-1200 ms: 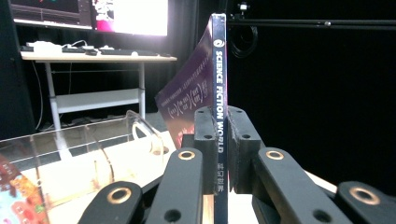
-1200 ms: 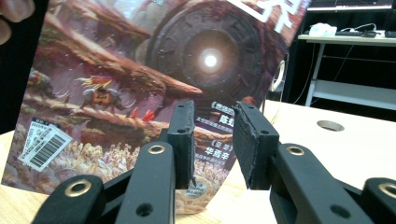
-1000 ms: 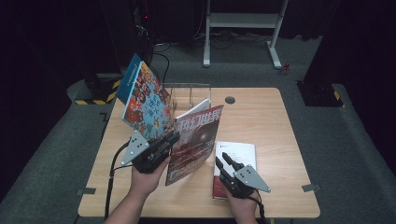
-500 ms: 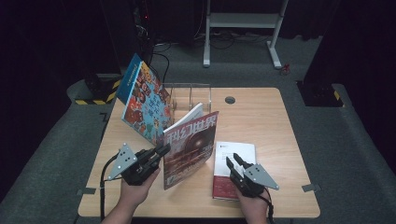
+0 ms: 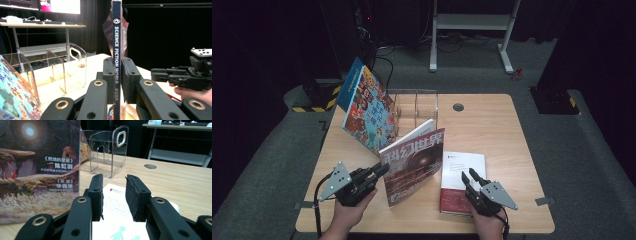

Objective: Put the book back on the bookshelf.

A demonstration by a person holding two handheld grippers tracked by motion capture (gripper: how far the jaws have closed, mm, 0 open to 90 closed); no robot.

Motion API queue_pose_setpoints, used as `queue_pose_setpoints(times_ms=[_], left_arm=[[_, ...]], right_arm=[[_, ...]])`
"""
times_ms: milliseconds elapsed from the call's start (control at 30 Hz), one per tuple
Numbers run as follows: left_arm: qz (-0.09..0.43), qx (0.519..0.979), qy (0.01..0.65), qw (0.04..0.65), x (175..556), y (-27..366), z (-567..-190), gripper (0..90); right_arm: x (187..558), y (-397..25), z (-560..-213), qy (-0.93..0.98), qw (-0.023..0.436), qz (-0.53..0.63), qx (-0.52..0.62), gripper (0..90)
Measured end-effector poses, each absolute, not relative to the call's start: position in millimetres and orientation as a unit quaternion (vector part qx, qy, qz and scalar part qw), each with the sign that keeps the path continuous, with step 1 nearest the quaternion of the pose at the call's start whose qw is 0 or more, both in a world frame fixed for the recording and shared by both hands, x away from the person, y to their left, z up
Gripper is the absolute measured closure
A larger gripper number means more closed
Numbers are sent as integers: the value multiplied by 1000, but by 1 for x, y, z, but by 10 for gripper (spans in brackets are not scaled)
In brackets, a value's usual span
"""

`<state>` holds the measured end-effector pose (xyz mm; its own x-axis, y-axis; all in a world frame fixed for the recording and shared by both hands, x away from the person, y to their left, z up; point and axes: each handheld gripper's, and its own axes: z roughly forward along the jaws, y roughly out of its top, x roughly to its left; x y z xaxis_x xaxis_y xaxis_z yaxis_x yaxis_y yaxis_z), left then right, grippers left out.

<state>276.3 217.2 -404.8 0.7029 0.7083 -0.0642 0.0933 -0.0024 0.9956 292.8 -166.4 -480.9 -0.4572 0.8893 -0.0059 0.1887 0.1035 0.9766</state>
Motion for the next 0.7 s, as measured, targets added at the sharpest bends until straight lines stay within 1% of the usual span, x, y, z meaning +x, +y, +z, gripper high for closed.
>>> queue_pose_setpoints(times_ms=[133,400,700], left_arm=[[250,674,298,628,272,224,-405,820],[254,673,306,623,273,240,-408,820],[251,679,299,622,273,243,-409,819]], right_arm=[[295,-169,-482,666,328,534,404,674],[297,-175,-482,662,326,536,410,674],[296,-174,-481,662,324,539,408,675]])
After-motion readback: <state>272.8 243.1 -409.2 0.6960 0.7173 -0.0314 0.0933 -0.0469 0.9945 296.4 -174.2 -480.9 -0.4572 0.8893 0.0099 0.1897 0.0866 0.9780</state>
